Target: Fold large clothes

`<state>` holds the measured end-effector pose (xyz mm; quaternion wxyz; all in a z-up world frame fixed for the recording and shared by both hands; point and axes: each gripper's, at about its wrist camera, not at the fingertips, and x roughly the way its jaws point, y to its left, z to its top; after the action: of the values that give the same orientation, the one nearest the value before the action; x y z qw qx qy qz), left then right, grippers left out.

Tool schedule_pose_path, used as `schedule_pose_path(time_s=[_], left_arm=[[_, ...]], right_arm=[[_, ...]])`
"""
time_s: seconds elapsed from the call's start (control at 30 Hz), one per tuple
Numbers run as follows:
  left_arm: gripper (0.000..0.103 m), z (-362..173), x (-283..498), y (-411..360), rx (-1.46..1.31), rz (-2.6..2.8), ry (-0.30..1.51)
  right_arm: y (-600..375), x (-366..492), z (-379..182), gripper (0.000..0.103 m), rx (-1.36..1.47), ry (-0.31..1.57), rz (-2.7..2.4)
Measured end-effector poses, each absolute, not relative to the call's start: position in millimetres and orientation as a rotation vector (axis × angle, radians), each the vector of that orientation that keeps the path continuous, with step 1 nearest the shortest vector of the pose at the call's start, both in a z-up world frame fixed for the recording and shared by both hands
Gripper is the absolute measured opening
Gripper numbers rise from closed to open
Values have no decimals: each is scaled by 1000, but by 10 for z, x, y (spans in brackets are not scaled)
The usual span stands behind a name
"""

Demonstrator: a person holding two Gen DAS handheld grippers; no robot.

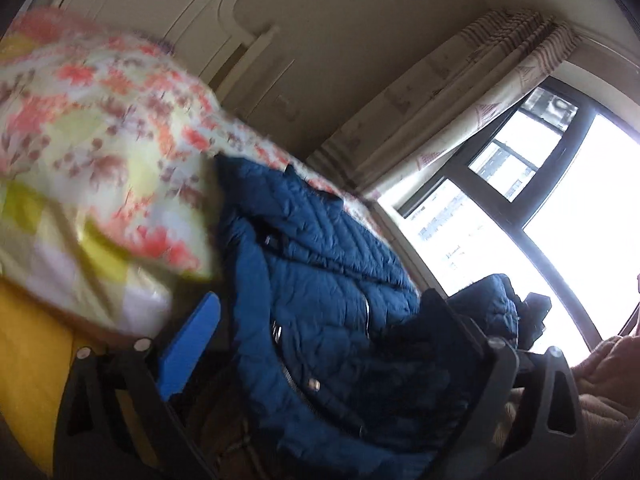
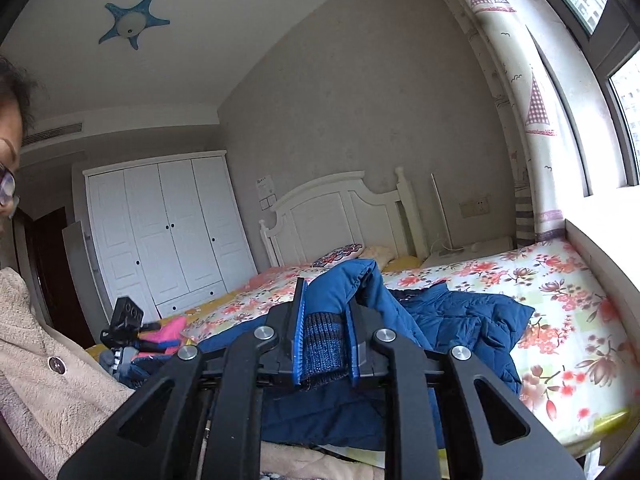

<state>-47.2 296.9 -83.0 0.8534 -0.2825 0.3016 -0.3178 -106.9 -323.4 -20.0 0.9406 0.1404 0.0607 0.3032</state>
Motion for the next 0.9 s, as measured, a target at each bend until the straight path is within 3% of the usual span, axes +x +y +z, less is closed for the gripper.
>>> schedule_pose_path(time_s=[0.2,0.4,0.47,0.5,0.57,0.6,0.63,0.73,0.9], left_arm=[[101,-1653,-725,2971,-772,-891,959],[100,-1978,-830,2610,-853,-1104,1087],[100,-2044,-777,2612,-982,-1171,1023],[96,-2065,-747,2621,-1044,-1190,970],[66,-2014,-720,2564,-1050,-1168,894],[39,-1971,-721,2501,-1018,-1151,888],[29,-1922,-731,2451,-977,-1129,876],[23,-1722,-720,2443,-961,-1111,762],[22,-915,-372,2425,-905,-1120,504]], right_arm=[[-3165,-952,-177,19,280,126,632],[-3124,-1003,-153,19,256,122,628],[-3118,-998,-161,19,251,122,622],[-3120,-999,-165,19,249,122,620],[-3129,-994,-170,19,250,120,619],[-3141,-987,-171,19,252,118,614],[-3153,-989,-171,19,254,116,612],[-3192,-969,-186,19,268,95,587],[-3299,-716,-103,19,308,64,495]])
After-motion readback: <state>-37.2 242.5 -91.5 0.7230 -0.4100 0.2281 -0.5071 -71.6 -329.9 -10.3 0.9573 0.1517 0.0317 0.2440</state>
